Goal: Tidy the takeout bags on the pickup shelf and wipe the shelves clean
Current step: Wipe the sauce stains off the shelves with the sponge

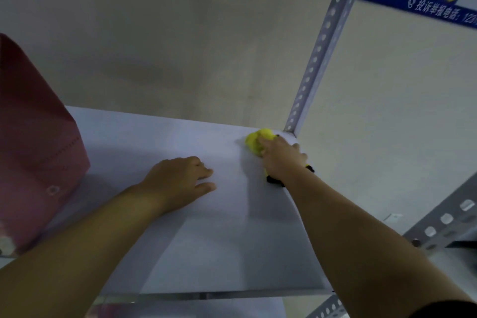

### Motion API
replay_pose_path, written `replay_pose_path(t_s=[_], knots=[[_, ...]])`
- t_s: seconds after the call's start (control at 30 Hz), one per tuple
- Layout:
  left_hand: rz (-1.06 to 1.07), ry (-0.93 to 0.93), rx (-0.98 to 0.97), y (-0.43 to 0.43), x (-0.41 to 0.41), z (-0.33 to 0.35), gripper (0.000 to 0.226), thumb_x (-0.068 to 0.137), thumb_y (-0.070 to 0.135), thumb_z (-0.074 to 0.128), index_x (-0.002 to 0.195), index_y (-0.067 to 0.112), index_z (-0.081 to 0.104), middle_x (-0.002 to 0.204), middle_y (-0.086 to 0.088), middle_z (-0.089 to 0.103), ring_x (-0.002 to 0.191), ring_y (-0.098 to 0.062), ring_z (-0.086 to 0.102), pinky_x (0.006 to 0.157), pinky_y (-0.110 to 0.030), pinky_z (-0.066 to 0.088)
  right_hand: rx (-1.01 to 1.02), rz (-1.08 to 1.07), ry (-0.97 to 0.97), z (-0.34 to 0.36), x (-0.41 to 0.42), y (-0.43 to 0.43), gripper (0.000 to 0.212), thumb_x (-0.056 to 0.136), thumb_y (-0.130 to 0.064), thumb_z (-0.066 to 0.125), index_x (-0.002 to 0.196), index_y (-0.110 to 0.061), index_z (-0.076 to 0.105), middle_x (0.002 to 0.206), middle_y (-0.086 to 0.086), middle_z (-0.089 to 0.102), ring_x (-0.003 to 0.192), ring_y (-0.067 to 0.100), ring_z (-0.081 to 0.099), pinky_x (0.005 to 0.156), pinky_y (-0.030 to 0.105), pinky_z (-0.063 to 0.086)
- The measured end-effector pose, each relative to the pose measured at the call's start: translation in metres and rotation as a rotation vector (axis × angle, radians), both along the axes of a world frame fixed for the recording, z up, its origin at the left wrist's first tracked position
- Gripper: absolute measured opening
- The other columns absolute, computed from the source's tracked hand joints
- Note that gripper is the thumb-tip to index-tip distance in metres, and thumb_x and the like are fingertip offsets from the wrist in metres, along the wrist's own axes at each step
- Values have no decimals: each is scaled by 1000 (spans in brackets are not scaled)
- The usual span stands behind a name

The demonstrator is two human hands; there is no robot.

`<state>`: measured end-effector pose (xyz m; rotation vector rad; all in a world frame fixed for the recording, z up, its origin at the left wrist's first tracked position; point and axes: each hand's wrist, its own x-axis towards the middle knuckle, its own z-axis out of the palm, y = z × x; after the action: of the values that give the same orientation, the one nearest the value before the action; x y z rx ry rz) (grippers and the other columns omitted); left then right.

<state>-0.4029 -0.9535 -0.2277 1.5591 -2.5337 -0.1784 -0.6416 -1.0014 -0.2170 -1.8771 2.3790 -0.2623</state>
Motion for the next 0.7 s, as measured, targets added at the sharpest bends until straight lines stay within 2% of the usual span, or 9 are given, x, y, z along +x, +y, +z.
replay_pose_path(t_s=[0.07,0.13,0.23,0.3,0.37,0.47,0.57,0.63,0.7], knots=[[3,2,9,0,0,1,46,89,59,39,126,35,53,134,7,49,124,-16,46,99,-33,38,14,-155,11,2,-5,0,30,94,-24,35,121,-35,42,142,1,33,126,37,29,94,50,27],[11,13,19,0,-1,1,48,89,59,40,129,35,51,136,9,47,126,-15,44,100,-31,36,15,-153,73,4,-1,-2,33,93,-22,36,125,-32,42,143,0,32,125,37,30,92,50,29],[18,26,10,2,-1,0,48,89,58,41,130,35,51,138,8,47,127,-16,43,100,-32,36,15,72,47,4,18,-2,42,93,-32,38,135,-32,38,143,1,34,124,35,34,93,47,33],[28,26,3,3,-2,-1,48,89,58,41,130,34,51,139,7,46,127,-17,43,101,-34,37,15,325,91,0,31,4,43,95,-38,37,137,-40,36,141,0,38,117,35,38,91,46,37],[35,30,9,4,-4,0,49,89,57,41,131,33,50,140,7,45,128,-17,42,101,-33,37,-3,407,100,-1,32,9,41,96,-37,35,135,-49,34,141,-3,38,115,34,39,90,46,38],[38,36,38,7,-3,4,48,90,54,42,130,29,52,141,6,45,129,-17,42,103,-35,36,12,119,-16,2,17,3,40,95,-33,35,132,-47,36,142,1,36,124,36,34,92,49,33],[50,35,36,11,3,8,43,89,51,46,115,21,61,130,4,54,119,-19,49,98,-37,40,23,-219,-9,4,0,-1,43,92,-26,36,134,-30,36,144,2,33,127,35,30,97,49,28],[64,35,33,16,8,8,41,89,51,47,115,22,61,128,5,53,118,-19,49,98,-37,41,4,-237,52,5,1,-4,42,91,-23,37,133,-22,39,143,2,34,124,35,32,94,48,29],[77,35,30,19,12,7,41,89,51,47,119,25,59,130,5,51,120,-20,46,100,-38,39,-1,-123,61,4,15,-10,40,92,-24,38,131,-19,42,141,4,35,125,36,31,94,48,30]])
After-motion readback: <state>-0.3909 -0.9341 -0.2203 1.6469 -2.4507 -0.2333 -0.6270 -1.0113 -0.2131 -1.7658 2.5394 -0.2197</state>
